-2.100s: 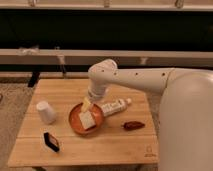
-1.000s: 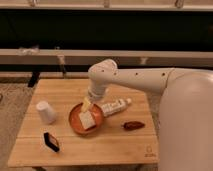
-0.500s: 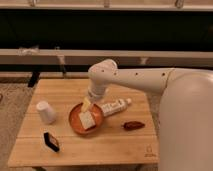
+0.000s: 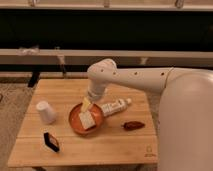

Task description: Place the ceramic cup over the eraser

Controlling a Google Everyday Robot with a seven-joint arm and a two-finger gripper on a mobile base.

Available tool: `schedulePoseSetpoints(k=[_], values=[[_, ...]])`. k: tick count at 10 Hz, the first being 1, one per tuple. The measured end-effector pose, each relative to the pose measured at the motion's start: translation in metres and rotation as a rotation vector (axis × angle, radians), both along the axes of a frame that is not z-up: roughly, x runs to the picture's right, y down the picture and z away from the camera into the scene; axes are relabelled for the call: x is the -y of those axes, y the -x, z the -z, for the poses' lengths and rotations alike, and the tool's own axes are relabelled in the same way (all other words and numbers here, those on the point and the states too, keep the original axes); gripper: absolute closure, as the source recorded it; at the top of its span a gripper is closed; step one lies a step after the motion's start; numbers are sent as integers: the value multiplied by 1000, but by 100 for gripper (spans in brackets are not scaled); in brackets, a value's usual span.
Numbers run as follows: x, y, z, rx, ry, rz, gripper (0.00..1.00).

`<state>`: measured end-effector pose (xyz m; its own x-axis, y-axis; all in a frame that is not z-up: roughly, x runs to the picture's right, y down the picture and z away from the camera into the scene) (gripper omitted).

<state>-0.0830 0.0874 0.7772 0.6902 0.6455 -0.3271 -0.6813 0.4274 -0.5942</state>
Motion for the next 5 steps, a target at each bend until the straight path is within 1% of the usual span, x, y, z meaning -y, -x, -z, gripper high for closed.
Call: schedulePoseSetpoints(k=[1,2,3,5], values=[[4,15,4,34,-5,35,20],[10,40,8,81,-12,81,20],[13,58,13,113,-17,115,20],[9,105,30,197,-41,219,20]])
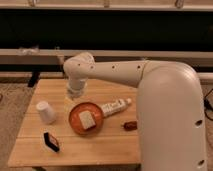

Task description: Place the ceramic cup over the eraser

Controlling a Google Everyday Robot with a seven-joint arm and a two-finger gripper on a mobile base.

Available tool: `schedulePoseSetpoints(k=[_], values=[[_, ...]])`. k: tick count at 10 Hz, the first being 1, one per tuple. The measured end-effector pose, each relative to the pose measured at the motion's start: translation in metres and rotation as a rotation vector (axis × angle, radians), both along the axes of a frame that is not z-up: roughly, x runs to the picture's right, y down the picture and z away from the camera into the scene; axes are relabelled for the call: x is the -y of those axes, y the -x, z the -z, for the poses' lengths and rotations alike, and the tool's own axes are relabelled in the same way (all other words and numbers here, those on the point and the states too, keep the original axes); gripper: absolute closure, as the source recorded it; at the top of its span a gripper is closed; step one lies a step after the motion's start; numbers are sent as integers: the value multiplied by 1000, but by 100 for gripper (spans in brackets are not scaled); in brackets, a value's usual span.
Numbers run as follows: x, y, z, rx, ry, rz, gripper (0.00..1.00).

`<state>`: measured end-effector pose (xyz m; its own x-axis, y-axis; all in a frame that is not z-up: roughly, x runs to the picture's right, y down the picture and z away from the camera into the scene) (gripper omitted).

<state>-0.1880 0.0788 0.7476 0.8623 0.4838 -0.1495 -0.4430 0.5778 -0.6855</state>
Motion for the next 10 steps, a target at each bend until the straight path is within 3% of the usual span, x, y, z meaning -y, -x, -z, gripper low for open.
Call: schedulePoseSetpoints(k=[3,5,10], values=[[-15,33,12,50,-42,99,20],[-29,68,13,94,-48,147,20],[-18,123,-13,141,-77,231,20]])
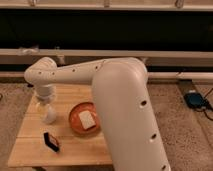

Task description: Place the ceramic cup over the eraser

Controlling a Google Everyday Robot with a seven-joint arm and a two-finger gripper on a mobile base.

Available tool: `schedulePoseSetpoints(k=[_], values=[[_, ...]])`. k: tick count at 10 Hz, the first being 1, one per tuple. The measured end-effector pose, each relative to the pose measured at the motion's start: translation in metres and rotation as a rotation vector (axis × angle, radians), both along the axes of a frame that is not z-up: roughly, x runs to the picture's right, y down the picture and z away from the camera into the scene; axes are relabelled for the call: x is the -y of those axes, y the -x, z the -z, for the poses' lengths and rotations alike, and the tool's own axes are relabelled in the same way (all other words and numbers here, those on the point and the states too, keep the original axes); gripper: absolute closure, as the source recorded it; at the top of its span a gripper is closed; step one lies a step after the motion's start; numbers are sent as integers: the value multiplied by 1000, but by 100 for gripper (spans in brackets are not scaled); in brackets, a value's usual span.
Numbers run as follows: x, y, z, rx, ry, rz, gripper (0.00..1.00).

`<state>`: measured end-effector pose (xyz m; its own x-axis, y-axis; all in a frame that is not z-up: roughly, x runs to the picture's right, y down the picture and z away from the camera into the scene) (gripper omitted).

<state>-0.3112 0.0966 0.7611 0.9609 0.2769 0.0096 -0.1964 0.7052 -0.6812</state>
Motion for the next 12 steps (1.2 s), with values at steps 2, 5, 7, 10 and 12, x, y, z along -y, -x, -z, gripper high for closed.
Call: schedulePoseSetpoints(k=[2,5,7,10,12], values=[[4,10,-6,10,-10,23,20],[1,20,-15,14,-11,46,20],[-5,19,-22,13,-4,53,20],[-13,27,-27,24,8,48,20],[-13,34,-28,38,12,51,20]])
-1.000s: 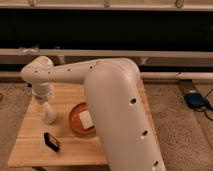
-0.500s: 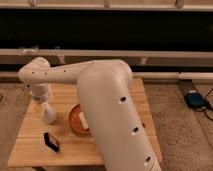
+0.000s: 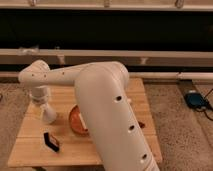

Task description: Place the ceramic cup over the eraser

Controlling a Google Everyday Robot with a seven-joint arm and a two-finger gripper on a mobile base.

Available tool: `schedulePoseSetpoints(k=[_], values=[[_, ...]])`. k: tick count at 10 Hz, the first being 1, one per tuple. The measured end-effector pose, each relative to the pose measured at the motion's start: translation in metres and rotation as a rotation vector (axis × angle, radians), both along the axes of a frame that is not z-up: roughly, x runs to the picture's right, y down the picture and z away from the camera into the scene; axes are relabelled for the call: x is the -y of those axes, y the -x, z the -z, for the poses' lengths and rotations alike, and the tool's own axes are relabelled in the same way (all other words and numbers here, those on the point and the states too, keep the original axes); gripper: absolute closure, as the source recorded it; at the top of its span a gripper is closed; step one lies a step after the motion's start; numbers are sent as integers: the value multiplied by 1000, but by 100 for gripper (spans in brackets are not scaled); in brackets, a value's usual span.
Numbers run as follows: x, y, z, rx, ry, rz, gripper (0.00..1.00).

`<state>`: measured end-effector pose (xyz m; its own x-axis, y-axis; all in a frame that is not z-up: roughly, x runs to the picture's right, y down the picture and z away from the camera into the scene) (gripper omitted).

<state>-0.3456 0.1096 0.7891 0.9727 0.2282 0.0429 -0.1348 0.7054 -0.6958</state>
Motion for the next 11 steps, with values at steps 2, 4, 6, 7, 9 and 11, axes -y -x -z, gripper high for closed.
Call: schedulePoseSetpoints(k=[2,4,6,7,9,11], values=[[-1,10,-1,14,-3,21,20],[-3,16,-1,23,-14,40,21],[-3,21,-2,29,-40,59,35],[-4,23,-4,28,-55,67,46],[-4,23,-6,18,-74,79,65],[1,15,-12,2,-93,82,81]])
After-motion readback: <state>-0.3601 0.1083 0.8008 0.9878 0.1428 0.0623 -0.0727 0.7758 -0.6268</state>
